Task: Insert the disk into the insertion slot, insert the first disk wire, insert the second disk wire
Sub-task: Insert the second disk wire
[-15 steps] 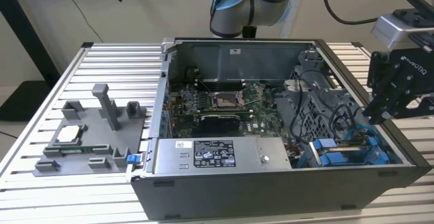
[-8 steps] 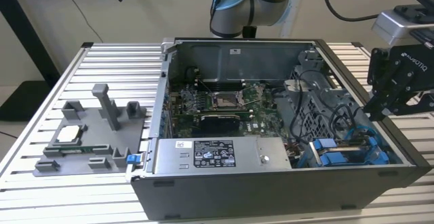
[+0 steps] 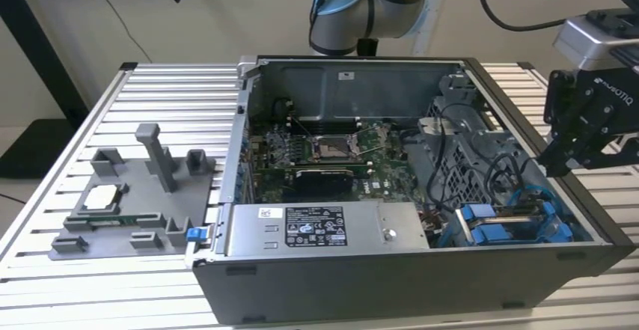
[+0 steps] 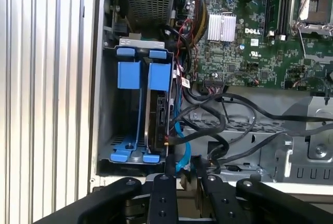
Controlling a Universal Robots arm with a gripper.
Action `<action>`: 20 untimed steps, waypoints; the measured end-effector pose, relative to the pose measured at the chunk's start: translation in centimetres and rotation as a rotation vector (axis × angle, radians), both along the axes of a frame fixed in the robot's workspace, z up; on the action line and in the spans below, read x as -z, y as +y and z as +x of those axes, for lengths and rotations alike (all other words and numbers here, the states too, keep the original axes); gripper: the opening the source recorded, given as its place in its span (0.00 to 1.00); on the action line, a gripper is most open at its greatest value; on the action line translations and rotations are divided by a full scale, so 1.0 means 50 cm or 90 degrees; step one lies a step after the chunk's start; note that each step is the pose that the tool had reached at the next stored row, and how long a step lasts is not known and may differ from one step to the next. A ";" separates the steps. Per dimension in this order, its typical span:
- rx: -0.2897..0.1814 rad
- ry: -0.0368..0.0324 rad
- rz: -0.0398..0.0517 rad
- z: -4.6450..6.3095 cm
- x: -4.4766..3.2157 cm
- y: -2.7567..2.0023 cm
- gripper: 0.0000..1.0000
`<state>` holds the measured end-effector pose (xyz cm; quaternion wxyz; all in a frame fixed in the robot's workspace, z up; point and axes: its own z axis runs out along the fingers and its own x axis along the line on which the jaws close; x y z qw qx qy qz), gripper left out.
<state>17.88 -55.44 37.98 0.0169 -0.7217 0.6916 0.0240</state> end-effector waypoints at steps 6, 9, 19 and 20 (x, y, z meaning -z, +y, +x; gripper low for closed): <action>-0.013 -0.0003 -0.0001 0.002 0.004 0.0036 1.00; -0.018 -0.0004 0.0001 0.003 0.007 0.0055 1.00; -0.034 -0.0004 0.0016 0.024 0.011 0.0074 1.00; -0.035 -0.0004 0.0019 0.026 0.011 0.0075 1.00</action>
